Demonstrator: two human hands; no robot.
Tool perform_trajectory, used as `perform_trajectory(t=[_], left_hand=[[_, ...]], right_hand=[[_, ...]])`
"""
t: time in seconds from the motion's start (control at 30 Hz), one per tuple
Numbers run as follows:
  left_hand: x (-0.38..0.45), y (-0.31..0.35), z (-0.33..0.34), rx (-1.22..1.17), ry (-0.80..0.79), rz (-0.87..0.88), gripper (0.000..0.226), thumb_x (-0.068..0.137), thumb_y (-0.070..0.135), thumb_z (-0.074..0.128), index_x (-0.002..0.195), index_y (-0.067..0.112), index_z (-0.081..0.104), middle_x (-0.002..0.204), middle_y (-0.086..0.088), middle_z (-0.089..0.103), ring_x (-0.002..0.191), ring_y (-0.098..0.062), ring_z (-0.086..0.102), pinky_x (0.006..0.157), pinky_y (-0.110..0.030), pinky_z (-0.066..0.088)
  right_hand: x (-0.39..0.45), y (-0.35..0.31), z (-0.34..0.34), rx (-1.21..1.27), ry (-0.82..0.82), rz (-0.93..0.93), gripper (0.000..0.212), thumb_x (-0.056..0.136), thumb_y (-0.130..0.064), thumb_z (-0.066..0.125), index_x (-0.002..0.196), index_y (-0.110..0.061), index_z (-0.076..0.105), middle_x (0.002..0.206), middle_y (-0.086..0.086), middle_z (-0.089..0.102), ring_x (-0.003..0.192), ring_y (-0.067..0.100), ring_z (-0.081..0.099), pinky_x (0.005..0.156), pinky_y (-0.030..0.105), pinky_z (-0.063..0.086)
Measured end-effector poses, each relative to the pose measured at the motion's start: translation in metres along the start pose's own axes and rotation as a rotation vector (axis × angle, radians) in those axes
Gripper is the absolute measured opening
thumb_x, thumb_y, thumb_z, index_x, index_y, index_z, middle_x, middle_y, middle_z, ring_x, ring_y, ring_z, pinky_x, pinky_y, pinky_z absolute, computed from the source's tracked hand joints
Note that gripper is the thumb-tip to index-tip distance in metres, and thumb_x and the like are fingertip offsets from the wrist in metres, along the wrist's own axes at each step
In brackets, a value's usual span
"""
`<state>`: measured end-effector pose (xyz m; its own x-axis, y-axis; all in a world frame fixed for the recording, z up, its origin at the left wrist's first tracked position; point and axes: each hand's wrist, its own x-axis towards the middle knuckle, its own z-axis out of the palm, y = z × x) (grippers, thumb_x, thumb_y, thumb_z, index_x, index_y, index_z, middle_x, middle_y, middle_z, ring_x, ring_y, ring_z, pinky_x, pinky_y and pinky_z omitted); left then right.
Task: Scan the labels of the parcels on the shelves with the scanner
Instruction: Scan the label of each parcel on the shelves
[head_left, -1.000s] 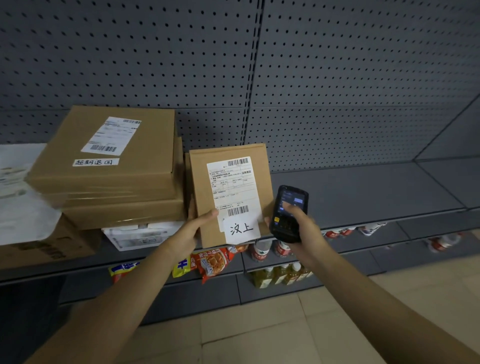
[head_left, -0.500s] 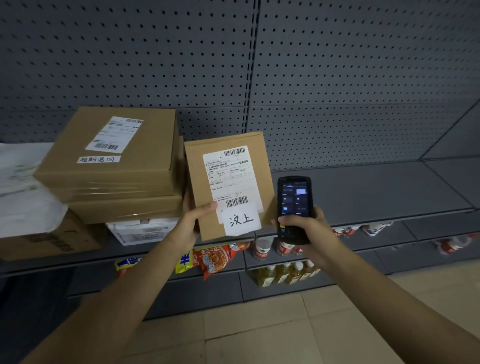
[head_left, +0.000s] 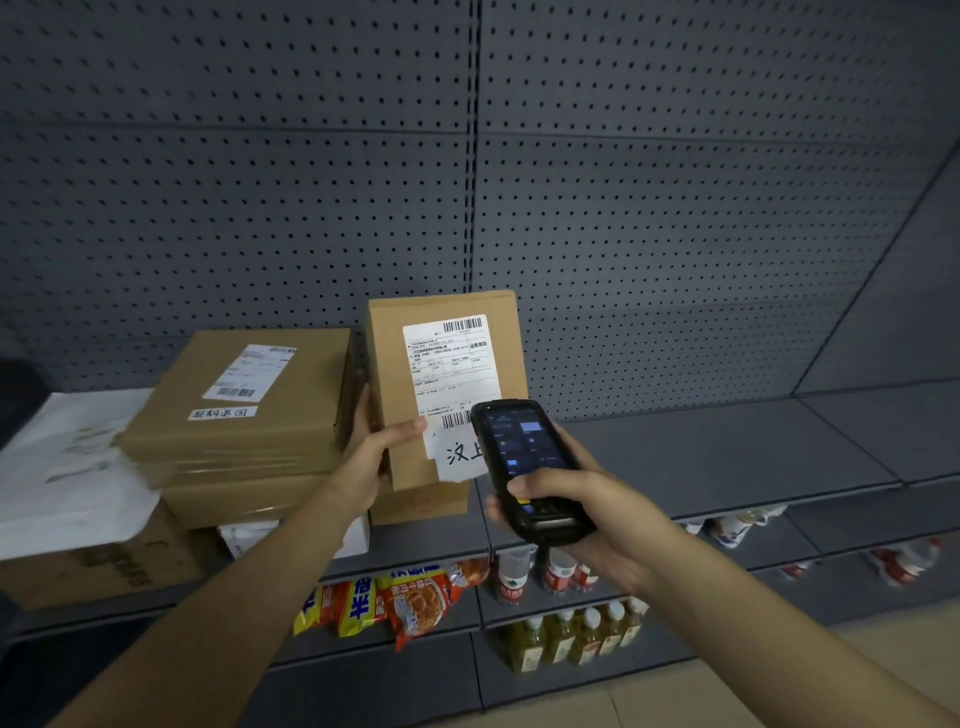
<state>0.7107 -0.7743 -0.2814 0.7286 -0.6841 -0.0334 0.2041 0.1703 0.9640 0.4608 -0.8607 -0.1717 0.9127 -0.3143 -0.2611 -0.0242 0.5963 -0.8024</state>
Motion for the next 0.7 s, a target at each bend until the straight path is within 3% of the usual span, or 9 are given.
perform_trajectory(t=[0.17,0.37,0.7], left_hand=[[0.003,0.009,0.001,0.049,-0.016,0.035,0.110,0.057,0.036,0.092,0.147,0.037,0.028,0.133,0.002,0.061,0.125,-0.025,0.055,0.108,-0.055,0.037],[0.004,0.015,0.006,0.053,0.011,0.018,0.114,0.049,0.042,0.093,0.143,0.046,0.029,0.136,0.002,0.058,0.125,-0.025,0.053,0.108,-0.054,0.037],[0.003,0.013,0.003,0.082,0.033,0.046,0.114,0.050,0.042,0.093,0.145,0.039,0.030,0.135,0.001,0.059,0.124,-0.026,0.055,0.106,-0.057,0.039]], right_hand=[[-0.010,-0.008,0.012,0.001,-0.016,0.041,0.058,0.075,0.020,0.061,0.126,-0.007,0.058,0.106,0.025,0.068,0.080,0.040,0.071,0.072,0.042,0.062],[-0.015,-0.010,0.017,-0.019,-0.023,0.064,0.053,0.078,0.019,0.058,0.125,-0.006,0.057,0.093,0.023,0.070,0.075,0.038,0.070,0.067,0.039,0.062],[-0.020,-0.011,0.017,-0.036,-0.022,0.076,0.054,0.078,0.019,0.060,0.128,-0.002,0.055,0.104,0.028,0.065,0.076,0.037,0.071,0.068,0.038,0.063]])
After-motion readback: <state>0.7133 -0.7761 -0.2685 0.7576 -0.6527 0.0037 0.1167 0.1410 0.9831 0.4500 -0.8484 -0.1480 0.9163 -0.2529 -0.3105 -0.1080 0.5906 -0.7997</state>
